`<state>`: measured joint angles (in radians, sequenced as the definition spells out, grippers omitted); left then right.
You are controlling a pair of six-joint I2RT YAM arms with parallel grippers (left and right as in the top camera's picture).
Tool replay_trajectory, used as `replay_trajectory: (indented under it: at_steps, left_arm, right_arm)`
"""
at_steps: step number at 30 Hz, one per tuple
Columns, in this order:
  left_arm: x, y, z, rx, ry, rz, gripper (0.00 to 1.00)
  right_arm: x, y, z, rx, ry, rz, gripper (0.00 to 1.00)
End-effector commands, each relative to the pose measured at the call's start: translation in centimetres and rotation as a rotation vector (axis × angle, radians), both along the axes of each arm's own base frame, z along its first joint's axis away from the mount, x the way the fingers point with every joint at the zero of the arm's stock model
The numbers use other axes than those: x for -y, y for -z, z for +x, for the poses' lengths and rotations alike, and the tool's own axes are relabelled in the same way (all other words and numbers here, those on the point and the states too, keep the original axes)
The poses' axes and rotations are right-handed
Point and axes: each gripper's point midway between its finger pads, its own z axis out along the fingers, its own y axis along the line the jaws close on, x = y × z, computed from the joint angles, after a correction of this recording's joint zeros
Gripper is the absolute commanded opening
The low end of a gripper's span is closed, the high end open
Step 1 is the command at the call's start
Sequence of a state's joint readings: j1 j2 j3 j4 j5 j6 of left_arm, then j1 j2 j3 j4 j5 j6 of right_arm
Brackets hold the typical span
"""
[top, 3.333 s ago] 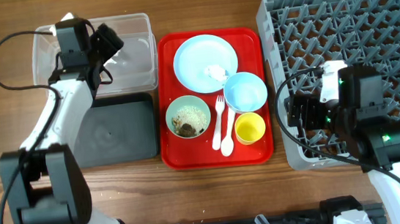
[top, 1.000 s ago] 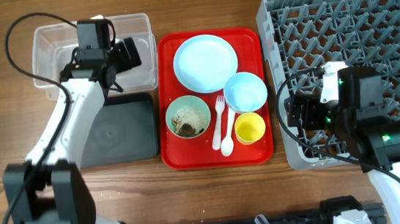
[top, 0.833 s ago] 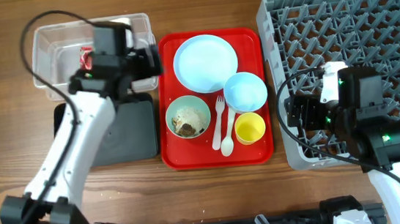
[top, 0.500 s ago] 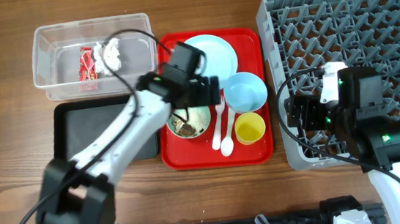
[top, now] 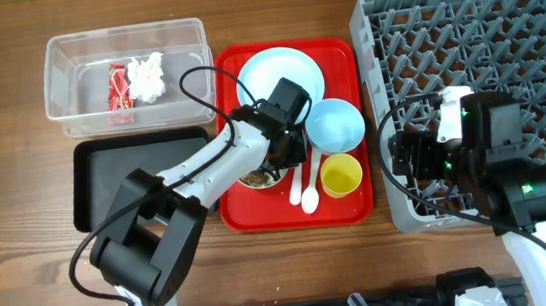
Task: Sort waste into correct bins and load items into the dishwasher rack
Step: 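Grasp the rim of the green bowl with the left gripper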
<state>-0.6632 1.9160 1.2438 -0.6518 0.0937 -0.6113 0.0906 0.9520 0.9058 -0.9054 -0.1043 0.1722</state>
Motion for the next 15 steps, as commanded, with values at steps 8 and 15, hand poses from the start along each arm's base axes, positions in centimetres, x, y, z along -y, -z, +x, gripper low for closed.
replay_trajectory:
  at_steps: [8,15]
  left_arm:
    - [-1.3,0.5,-0.6,-0.021,-0.01,0.068,0.04]
    - [-1.2,-4.1,-0.3,0.061,-0.013,0.006,0.04]
  right_arm:
    - [-0.1,-0.6,0.2,0.013,0.009,0.009,1.0]
    - [-0.1,-0.6,0.2,0.014,0.009,0.009,1.0]
